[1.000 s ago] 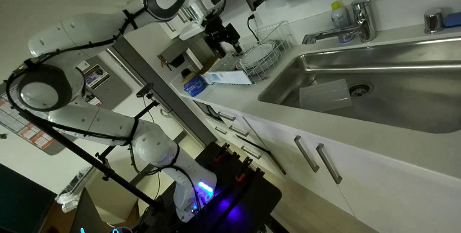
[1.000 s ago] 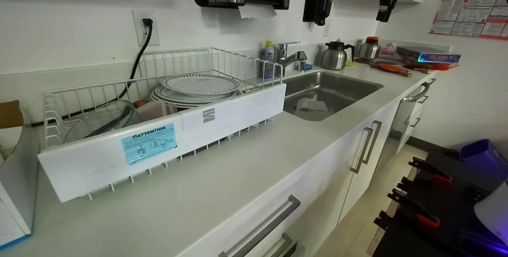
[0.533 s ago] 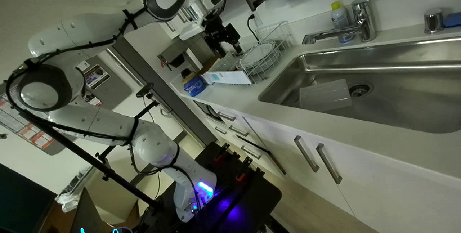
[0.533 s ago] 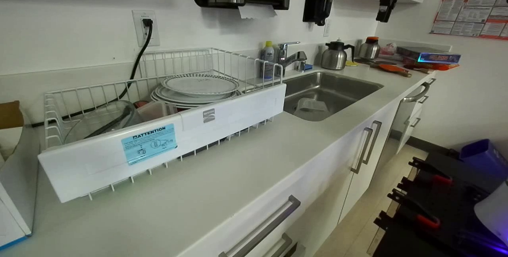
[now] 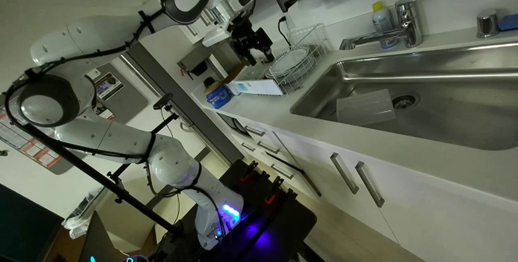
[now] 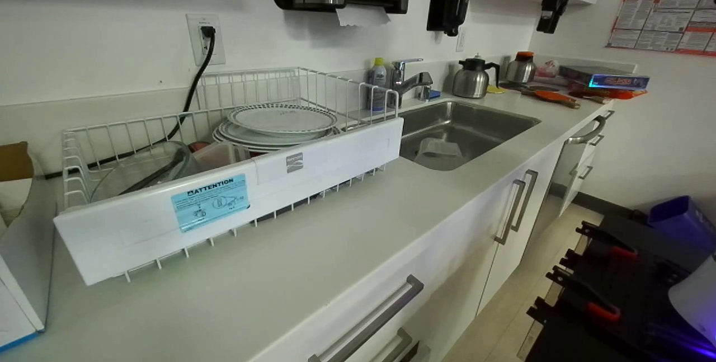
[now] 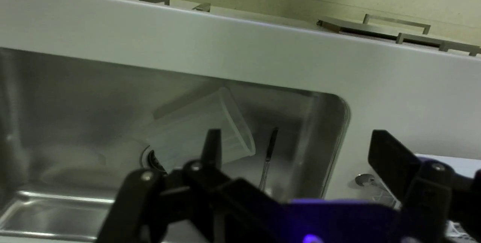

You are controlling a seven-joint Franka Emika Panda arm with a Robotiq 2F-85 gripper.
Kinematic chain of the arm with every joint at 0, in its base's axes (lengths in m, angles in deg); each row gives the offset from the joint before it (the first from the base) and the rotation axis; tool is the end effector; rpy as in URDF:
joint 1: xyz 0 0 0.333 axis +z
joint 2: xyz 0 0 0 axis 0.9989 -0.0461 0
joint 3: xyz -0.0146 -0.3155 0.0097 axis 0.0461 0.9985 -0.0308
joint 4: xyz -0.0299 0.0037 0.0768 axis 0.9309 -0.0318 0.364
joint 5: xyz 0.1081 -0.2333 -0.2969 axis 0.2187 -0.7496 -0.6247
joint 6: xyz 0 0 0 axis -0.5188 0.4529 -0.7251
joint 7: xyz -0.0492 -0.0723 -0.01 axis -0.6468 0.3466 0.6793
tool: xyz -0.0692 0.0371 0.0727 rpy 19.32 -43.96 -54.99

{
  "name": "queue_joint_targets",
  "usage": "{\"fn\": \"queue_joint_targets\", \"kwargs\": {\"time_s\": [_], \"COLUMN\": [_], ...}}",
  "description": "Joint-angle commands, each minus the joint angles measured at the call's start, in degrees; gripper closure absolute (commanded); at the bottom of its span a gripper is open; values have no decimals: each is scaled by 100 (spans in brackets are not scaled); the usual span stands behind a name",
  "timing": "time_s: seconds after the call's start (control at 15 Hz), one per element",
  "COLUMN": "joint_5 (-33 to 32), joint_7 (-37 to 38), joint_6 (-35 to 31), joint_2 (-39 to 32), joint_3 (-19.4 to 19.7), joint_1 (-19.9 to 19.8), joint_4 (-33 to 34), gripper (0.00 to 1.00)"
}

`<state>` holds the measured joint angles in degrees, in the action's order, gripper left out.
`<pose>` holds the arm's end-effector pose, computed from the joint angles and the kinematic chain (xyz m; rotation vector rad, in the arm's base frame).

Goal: Open the bottom right cupboard door

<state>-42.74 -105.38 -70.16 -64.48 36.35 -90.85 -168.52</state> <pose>0.4109 -0.1557 0.5569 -3.0900 -0.2308 -0.1136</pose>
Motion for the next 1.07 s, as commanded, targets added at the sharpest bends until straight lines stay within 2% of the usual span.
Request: {"fn": "queue_joint_targets", "kwargs": {"time_s": [0.0, 0.2, 0.53, 0.67, 0.73, 0.8, 1.0], "joint_5": [-92, -17, 168, 281, 317, 202, 235], "joint_7": [74, 350, 817, 1118, 1363, 959, 1213], "joint_6": [-188, -230, -655, -753, -576, -603, -605], "joint_2": [81, -256, -1129, -1479, -1573, -1339, -1623], "joint_3": [281, 682, 1195, 1276, 1224, 1188, 1168], "joint_1": [-455, -895, -1398, -1559, -1603, -1609, -1664], "joint_4": [-211, -134, -58, -83, -53, -110, -98], "gripper": [0, 0, 0, 0, 0, 0, 0]}}
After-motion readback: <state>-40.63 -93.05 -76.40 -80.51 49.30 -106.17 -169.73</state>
